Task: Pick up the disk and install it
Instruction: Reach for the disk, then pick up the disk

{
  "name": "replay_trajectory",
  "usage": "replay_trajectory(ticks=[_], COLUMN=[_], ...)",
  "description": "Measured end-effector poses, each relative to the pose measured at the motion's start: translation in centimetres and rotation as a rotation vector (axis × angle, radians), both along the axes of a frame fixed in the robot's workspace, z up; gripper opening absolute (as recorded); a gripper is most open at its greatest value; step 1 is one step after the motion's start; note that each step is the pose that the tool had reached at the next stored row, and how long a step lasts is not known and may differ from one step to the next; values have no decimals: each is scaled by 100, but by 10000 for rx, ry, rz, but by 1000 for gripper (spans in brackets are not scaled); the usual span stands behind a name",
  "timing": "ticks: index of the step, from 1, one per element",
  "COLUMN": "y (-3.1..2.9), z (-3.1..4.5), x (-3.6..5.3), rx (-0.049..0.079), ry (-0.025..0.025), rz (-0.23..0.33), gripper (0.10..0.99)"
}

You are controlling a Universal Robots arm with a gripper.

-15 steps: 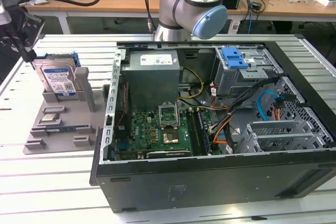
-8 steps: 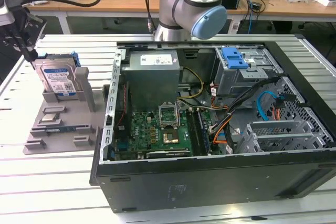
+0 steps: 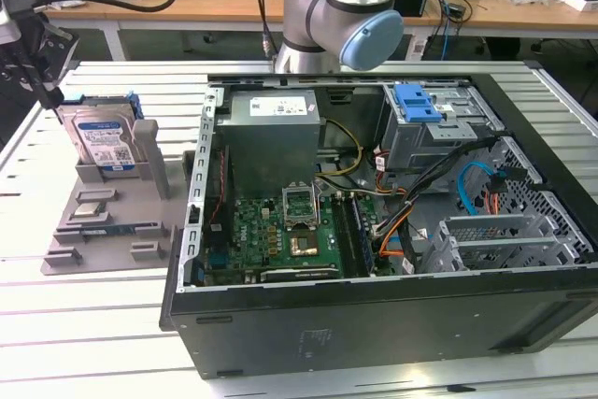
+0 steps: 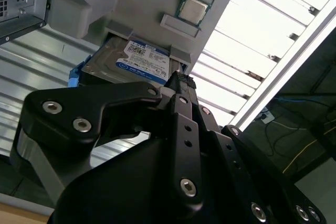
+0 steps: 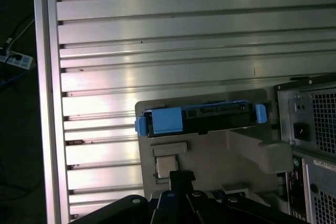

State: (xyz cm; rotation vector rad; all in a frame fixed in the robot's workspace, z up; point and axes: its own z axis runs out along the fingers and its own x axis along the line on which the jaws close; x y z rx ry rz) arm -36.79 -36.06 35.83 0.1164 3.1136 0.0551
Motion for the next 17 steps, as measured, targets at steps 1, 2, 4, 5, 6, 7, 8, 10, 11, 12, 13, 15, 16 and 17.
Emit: replay_trajectory(ticks=[1,2,4,5,6,7,8,10,11,12,13,15,16,17], y=[0,0,0,0,0,0,1,0,0,0,0,0,0,0], z=[0,0,0,0,0,0,1,0,0,0,0,-1,-1,-1], x=[0,0,0,0,-1,-1,-2,-1,-1,-1,-1,-1,-1,-1], rx=[0,0,0,0,0,0,-1,0,0,0,0,0,0,0], ry=[0,0,0,0,0,0,1,0,0,1,0,0,0,0], rz=[0,1,1,1,2,36,315,923,1183,1371,1693,2574,2952,3101], gripper=[106,106,106,106,106,106,106,106,106,106,106,106,106,106])
